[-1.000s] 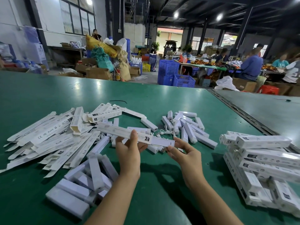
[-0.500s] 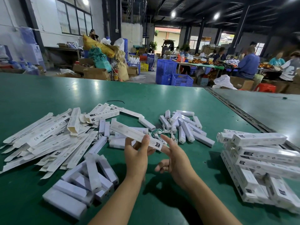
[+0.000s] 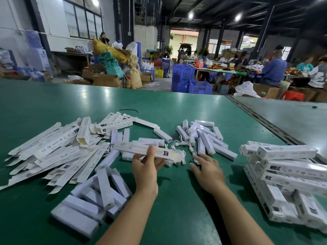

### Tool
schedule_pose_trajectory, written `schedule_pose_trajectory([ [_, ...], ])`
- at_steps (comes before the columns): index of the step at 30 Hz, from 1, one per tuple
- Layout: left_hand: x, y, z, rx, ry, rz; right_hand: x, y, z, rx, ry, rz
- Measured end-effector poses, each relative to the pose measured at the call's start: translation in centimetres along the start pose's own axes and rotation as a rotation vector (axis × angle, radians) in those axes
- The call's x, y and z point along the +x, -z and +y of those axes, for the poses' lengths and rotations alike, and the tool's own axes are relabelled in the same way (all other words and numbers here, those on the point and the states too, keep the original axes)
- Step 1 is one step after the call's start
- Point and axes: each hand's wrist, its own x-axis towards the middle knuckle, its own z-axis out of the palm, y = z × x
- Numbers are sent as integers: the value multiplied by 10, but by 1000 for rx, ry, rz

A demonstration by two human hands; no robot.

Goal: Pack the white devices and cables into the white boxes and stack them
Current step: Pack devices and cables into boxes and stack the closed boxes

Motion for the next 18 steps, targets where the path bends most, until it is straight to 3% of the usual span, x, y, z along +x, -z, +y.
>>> schedule_pose_trajectory([
  [3,2,2,0,1,12,11,-1,1,-5,-46,41,19],
  [6,4,3,0,5,23,21,-3,10,-7,89,19,88],
  [14,10,5,1,7,40,39,-14,12,-10,462,228,-34],
  [18,10,2,1,-70,142,16,-19,14,-16,730,276,-82],
])
